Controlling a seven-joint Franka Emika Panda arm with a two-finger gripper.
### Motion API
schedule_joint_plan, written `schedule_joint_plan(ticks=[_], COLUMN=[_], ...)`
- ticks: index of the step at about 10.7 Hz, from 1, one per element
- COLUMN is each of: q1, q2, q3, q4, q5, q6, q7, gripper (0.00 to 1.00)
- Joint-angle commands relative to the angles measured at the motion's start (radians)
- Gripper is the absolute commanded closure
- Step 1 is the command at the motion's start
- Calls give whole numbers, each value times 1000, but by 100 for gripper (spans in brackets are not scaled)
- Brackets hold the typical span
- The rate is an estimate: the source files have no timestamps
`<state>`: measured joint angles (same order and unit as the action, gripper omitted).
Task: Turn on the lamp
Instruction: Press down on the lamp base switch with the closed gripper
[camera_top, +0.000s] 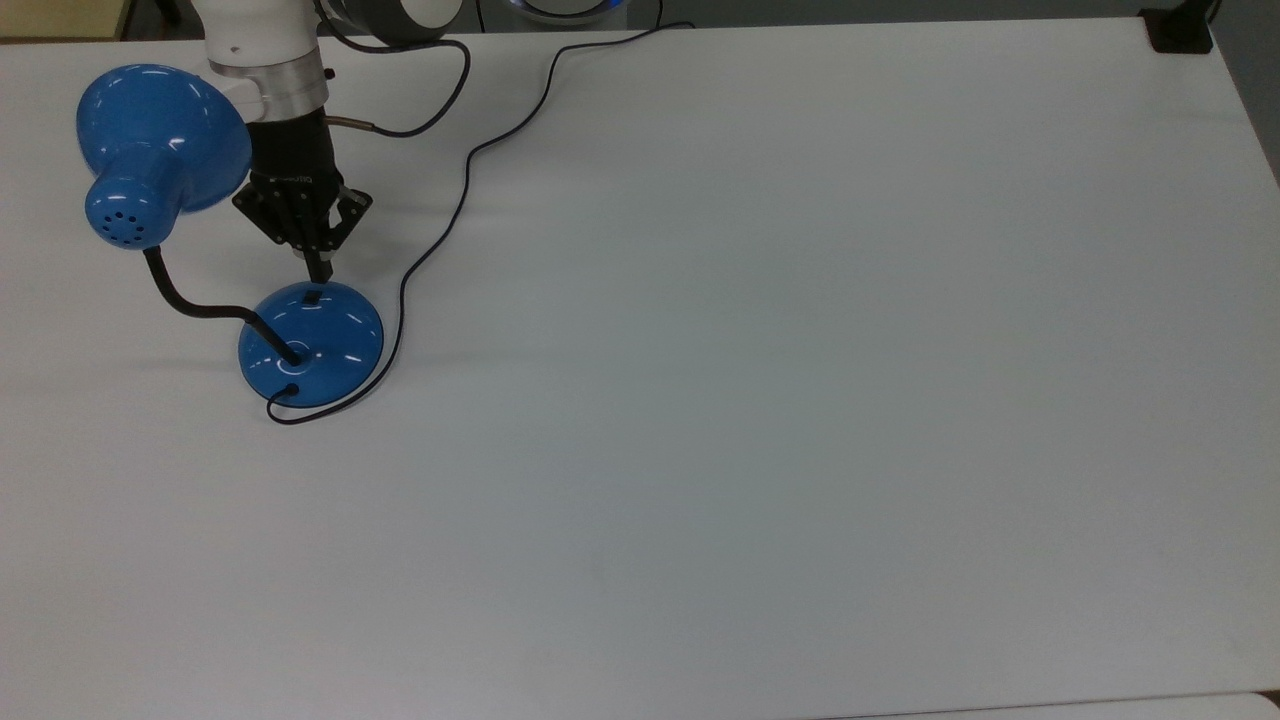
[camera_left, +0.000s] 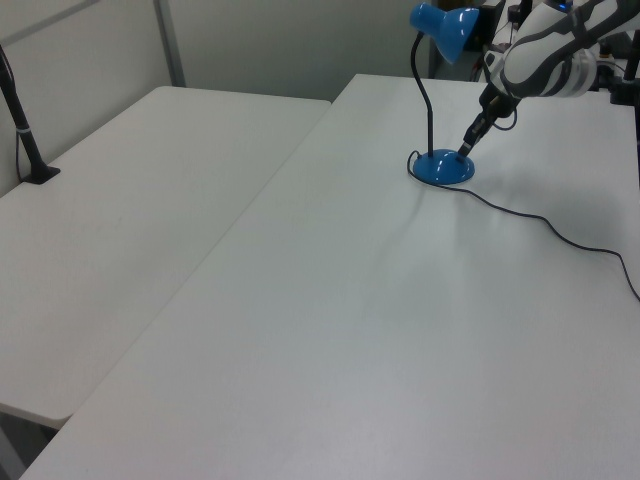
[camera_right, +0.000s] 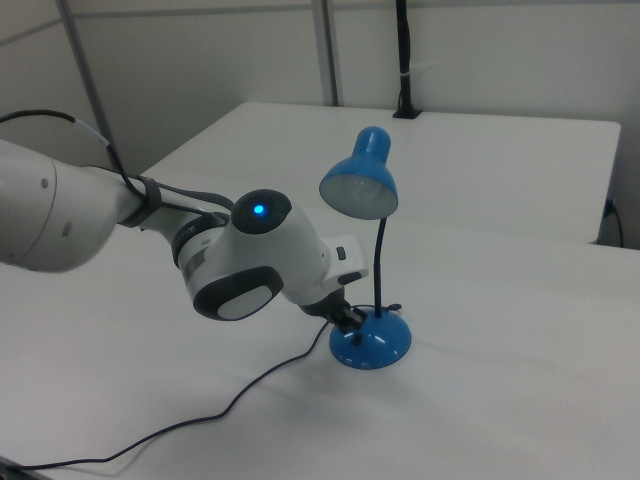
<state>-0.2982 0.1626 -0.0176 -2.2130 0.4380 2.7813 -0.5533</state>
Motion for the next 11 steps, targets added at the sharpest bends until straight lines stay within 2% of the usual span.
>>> schedule_joint_plan(ticks=[1,11], q1=[2,-2], q2=[50,63], q3=[2,1], q4=[47,56], q5=[28,25], q6=[29,31], q7=[21,12], gripper=[100,100])
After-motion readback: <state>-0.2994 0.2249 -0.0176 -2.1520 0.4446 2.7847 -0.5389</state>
